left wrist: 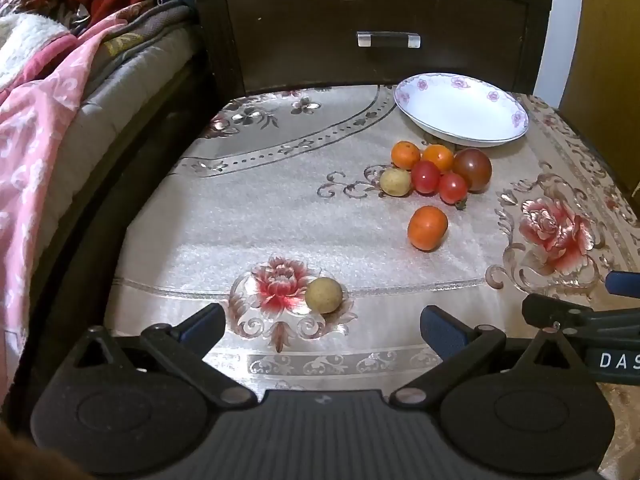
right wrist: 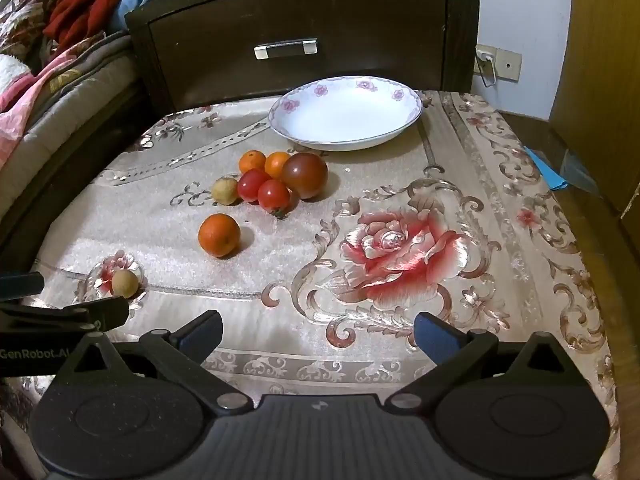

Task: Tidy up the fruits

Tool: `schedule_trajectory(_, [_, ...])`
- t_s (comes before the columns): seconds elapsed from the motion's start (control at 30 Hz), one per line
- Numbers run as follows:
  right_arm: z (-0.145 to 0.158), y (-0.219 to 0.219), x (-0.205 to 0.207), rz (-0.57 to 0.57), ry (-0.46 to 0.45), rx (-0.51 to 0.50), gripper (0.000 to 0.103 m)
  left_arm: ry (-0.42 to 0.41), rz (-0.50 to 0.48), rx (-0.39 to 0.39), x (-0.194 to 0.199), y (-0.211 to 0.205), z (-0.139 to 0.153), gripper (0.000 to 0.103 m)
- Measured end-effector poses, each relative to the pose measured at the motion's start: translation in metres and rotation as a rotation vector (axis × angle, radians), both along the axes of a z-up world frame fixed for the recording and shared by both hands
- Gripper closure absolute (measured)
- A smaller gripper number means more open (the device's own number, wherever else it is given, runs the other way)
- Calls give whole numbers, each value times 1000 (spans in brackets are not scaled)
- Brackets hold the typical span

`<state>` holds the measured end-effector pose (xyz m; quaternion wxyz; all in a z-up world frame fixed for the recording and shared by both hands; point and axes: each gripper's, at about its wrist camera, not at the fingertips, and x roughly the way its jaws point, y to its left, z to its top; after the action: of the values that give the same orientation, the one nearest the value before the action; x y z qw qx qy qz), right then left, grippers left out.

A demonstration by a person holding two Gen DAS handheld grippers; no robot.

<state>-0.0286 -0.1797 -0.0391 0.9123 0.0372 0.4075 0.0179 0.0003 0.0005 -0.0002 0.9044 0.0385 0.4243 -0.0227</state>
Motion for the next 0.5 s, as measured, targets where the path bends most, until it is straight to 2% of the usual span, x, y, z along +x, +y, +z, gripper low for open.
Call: schedule_trajectory(0.5, [-1, -2, 1, -2, 4, 0, 7, 16, 0, -11, 1, -3, -3, 0])
